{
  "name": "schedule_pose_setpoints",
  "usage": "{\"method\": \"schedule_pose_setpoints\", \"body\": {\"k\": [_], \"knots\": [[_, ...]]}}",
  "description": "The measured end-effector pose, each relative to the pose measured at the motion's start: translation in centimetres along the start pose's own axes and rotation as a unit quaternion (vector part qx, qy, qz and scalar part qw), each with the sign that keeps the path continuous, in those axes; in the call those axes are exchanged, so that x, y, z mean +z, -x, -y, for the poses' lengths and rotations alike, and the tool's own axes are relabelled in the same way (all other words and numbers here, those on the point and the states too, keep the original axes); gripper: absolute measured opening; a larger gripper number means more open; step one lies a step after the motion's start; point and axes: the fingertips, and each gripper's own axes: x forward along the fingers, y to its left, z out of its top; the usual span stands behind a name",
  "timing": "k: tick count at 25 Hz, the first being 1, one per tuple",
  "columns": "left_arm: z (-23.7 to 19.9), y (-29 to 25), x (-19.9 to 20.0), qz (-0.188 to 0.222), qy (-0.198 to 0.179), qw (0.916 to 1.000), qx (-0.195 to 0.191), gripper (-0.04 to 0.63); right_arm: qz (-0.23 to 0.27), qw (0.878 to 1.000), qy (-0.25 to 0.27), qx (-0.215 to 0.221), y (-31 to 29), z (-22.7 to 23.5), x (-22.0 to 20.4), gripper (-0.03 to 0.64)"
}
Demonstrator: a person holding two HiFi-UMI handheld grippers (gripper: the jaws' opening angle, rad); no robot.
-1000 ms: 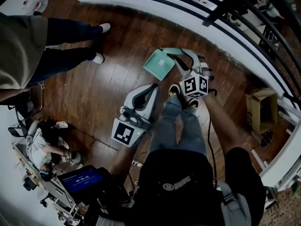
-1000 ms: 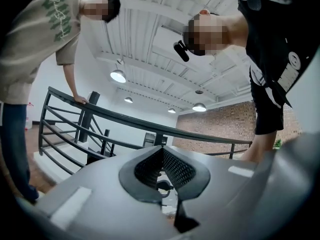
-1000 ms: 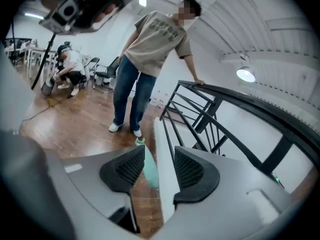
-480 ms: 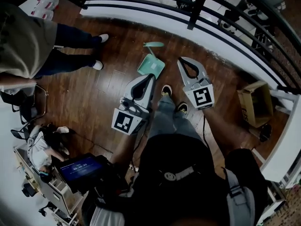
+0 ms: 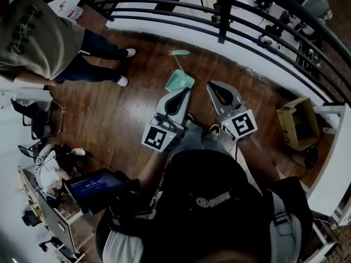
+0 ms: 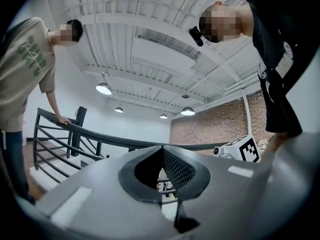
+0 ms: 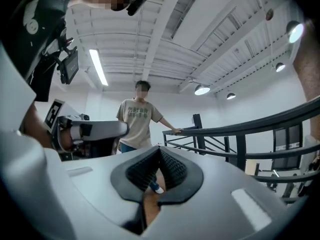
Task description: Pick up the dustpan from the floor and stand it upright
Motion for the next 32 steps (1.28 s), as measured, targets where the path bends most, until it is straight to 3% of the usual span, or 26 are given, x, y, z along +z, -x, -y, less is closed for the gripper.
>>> {"method": "schedule_pose_setpoints", "body": {"k": [5,12,17,24,32], "knots": [[2.4,-0.2,-1.2,0.006,0.007,0.9999,-0.012,0.017,-0.005,1.000,-0.020,0.004,2.6,-1.3,-0.5,0.002],[-2.3,3.2,1.8,0.020,-0.021,0.9996,-0.001,0.017,0.017,0.999,-0.027,0.016,-2.9,-4.3,2.6,0.002],[-5.4,4.7,3.1,0.019,-0.013,0.9997,0.009,0.017,0.021,0.999,-0.023,0.022,-5.9,-5.9,3.4,0.002],[-7.1,6.0,2.4,0.031,0.005,0.9993,0.019,0.017,0.009,0.999,-0.024,0.026,-7.5,-7.2,2.6,0.002],[-7.7,6.4,2.7,0.024,-0.020,0.9993,0.019,0.017,0.007,0.999,-0.021,0.031,-8.4,-7.6,2.2,0.002]]}}
